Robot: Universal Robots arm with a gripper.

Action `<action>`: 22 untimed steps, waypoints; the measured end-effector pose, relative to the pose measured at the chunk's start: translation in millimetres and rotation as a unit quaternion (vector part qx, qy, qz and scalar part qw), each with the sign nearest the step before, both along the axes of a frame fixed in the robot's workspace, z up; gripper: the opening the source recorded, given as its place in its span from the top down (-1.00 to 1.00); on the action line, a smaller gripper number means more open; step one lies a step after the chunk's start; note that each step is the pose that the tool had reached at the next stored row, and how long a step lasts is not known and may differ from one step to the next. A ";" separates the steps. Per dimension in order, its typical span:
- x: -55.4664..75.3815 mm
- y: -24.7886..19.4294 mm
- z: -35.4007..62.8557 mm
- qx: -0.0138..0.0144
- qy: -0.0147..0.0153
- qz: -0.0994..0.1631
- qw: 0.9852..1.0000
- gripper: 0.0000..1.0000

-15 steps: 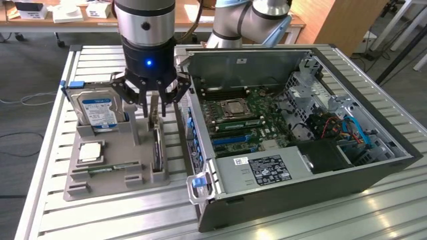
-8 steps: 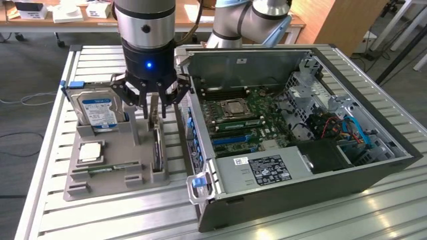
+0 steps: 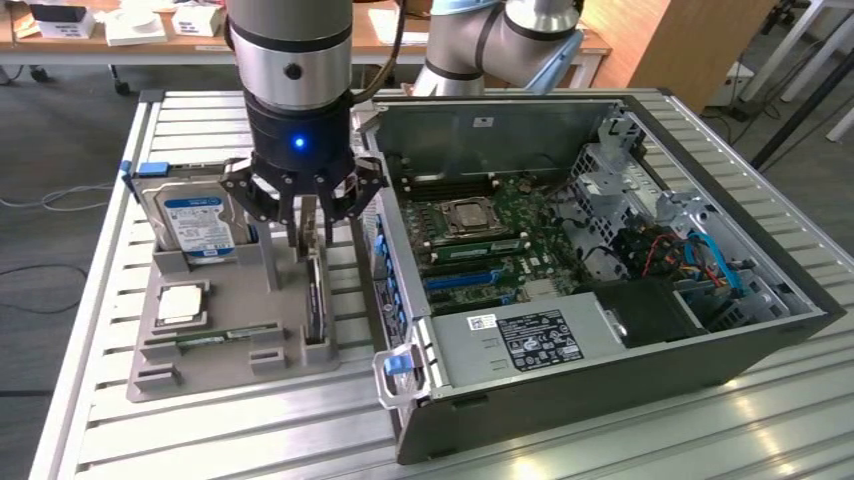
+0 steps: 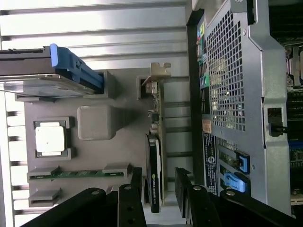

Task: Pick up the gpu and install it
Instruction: 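Reach for the gpu, then pick up the gpu and move the gpu toward the slot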

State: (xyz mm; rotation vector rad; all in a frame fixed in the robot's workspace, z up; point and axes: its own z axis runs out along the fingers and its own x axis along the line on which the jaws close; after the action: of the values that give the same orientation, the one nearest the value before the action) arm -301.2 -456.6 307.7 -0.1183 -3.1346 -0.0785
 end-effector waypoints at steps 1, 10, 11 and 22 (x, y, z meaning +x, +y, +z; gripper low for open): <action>0.0 -0.3 -1.8 0.000 0.000 0.000 1.000 0.17; 0.0 -1.5 -12.7 0.000 0.000 0.000 1.000 0.17; 0.0 -1.6 -12.7 0.000 0.000 0.000 1.000 0.17; 2.4 -10.4 -13.1 0.000 0.000 0.000 1.000 0.17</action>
State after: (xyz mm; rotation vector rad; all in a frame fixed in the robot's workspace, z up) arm -298.7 -467.0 294.6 -0.1183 -3.1341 -0.0785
